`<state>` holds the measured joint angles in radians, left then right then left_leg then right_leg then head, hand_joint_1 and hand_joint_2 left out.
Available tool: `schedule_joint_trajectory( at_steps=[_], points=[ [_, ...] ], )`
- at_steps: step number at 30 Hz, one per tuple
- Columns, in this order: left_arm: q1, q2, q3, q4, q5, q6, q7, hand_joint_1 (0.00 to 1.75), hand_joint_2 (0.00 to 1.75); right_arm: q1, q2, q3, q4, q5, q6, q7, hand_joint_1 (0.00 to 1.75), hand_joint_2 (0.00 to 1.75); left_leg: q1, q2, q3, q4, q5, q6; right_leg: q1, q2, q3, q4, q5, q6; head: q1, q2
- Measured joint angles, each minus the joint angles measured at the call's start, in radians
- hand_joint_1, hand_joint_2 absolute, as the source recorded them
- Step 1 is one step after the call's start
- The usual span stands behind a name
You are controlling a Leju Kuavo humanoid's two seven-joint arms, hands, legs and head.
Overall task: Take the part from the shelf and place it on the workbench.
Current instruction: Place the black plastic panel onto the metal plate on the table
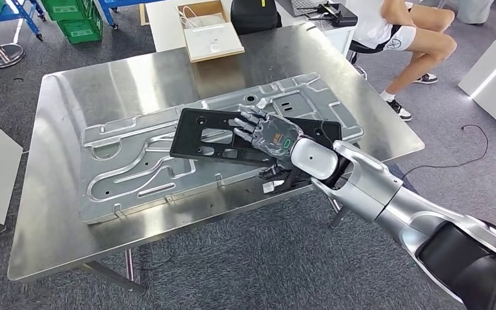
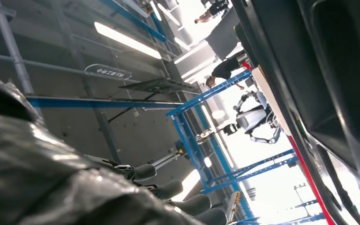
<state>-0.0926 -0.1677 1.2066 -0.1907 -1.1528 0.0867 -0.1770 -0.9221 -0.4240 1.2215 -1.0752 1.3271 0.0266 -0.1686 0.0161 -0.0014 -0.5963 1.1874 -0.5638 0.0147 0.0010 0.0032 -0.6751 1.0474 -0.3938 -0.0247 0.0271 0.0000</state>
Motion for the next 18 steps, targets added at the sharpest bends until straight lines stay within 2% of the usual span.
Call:
schedule_joint_trajectory(
  at_steps=[1,2,3,6,7,8,9,11,12,13,14,15,16,17,18],
  points=[
    [-0.001,0.001,0.0,0.0,0.0,-0.002,0.0,0.0,0.0,0.0,-0.002,0.0,-0.001,0.0,0.0,0.0,0.0,0.0,-0.006,0.001,0.047,-0.071,0.014,0.011,0.004,-0.001,-0.006,0.0,0.007,0.002,0.0,0.0],
    [-0.002,0.001,0.0,-0.001,0.0,-0.003,0.001,0.0,0.0,0.0,-0.004,0.0,-0.002,-0.001,0.001,0.0,0.0,0.0,-0.011,0.002,0.079,-0.124,0.026,0.017,0.005,-0.002,-0.009,-0.001,0.015,0.005,0.0,0.0],
    [-0.002,0.001,0.0,-0.001,0.0,-0.005,0.002,0.0,0.0,0.0,-0.007,0.0,-0.003,-0.002,0.003,0.0,0.0,0.0,-0.015,0.003,0.095,-0.155,0.03,0.021,0.004,-0.003,-0.01,-0.003,0.022,0.01,0.0,0.0],
    [-0.002,0.001,0.0,-0.002,0.0,-0.008,0.005,0.0,0.0,-0.001,-0.013,0.0,-0.007,-0.003,0.006,-0.003,0.0,0.0,-0.019,0.005,0.086,-0.178,0.055,0.025,-0.002,-0.005,-0.009,-0.016,0.044,0.031,0.0,0.0],
    [-0.002,0.001,0.0,-0.002,0.0,-0.008,0.006,0.0,0.0,-0.001,-0.016,0.0,-0.008,-0.004,0.006,-0.003,0.0,0.0,-0.017,0.007,0.082,-0.185,0.068,0.031,-0.003,-0.004,-0.013,-0.013,0.034,0.037,0.001,0.0],
    [-0.003,0.0,0.0,-0.002,0.0,-0.009,0.007,0.0,0.0,-0.002,-0.019,0.0,-0.008,-0.004,0.006,-0.003,0.0,0.0,-0.014,0.009,0.076,-0.192,0.083,0.037,-0.004,-0.004,-0.022,0.005,0.005,0.042,0.001,0.0],
    [-0.004,0.0,0.0,-0.002,0.0,-0.01,0.007,0.0,0.0,-0.002,-0.021,0.0,-0.009,-0.004,0.006,-0.003,0.0,0.0,-0.012,0.011,0.065,-0.196,0.098,0.042,-0.006,-0.003,-0.035,0.045,-0.041,0.047,0.001,0.0],
    [-0.004,0.0,0.0,-0.002,0.0,-0.01,0.007,0.0,0.0,-0.001,-0.025,0.0,-0.009,-0.004,0.006,-0.003,0.0,0.0,-0.014,0.011,0.036,-0.196,0.121,0.047,-0.01,-0.003,-0.067,0.168,-0.138,0.055,0.001,0.0],
    [-0.003,0.0,0.0,-0.002,0.0,-0.01,0.007,0.0,0.0,0.0,-0.026,0.0,-0.009,-0.004,0.006,-0.003,0.0,0.0,-0.014,0.011,0.019,-0.194,0.132,0.046,-0.012,-0.003,-0.077,0.225,-0.162,0.059,0.001,0.0],
    [-0.002,0.0,0.0,-0.002,0.0,-0.01,0.008,0.0,0.0,0.001,-0.026,0.0,-0.009,-0.004,0.006,-0.003,0.0,0.0,-0.015,0.011,0.003,-0.191,0.142,0.044,-0.013,-0.003,-0.073,0.257,-0.165,0.062,0.001,0.0],
    [-0.002,0.0,0.0,-0.002,0.0,-0.01,0.008,0.0,0.0,0.001,-0.026,0.0,-0.009,-0.004,0.006,-0.003,0.0,0.0,-0.015,0.011,-0.014,-0.187,0.152,0.042,-0.014,-0.003,-0.052,0.256,-0.148,0.063,0.001,0.0],
    [-0.002,0.0,0.0,-0.002,0.0,-0.01,0.008,0.0,0.0,0.001,-0.026,0.0,-0.009,-0.004,0.006,-0.003,0.0,0.0,-0.015,0.011,-0.029,-0.182,0.16,0.039,-0.014,-0.003,-0.013,0.22,-0.123,0.061,0.001,0.0],
    [-0.003,-0.001,0.0,-0.002,0.0,-0.01,0.008,0.0,0.0,0.0,-0.026,0.0,-0.009,-0.004,0.006,-0.003,0.0,0.0,-0.015,0.011,-0.042,-0.177,0.167,0.037,-0.013,-0.003,0.04,0.156,-0.105,0.057,0.001,0.0],
    [-0.003,-0.002,0.0,-0.002,0.0,-0.01,0.008,0.0,0.0,-0.001,-0.026,0.0,-0.009,-0.004,0.006,-0.004,0.0,0.0,-0.016,0.01,-0.052,-0.172,0.174,0.033,-0.011,-0.003,0.094,0.081,-0.104,0.052,0.001,0.0],
    [-0.004,-0.003,0.0,-0.002,0.0,-0.01,0.008,0.0,0.0,-0.002,-0.026,0.0,-0.009,-0.005,0.006,-0.004,0.0,0.0,-0.016,0.01,-0.058,-0.169,0.18,0.028,-0.007,-0.003,0.134,0.023,-0.107,0.046,0.0,0.0]
  ],
)
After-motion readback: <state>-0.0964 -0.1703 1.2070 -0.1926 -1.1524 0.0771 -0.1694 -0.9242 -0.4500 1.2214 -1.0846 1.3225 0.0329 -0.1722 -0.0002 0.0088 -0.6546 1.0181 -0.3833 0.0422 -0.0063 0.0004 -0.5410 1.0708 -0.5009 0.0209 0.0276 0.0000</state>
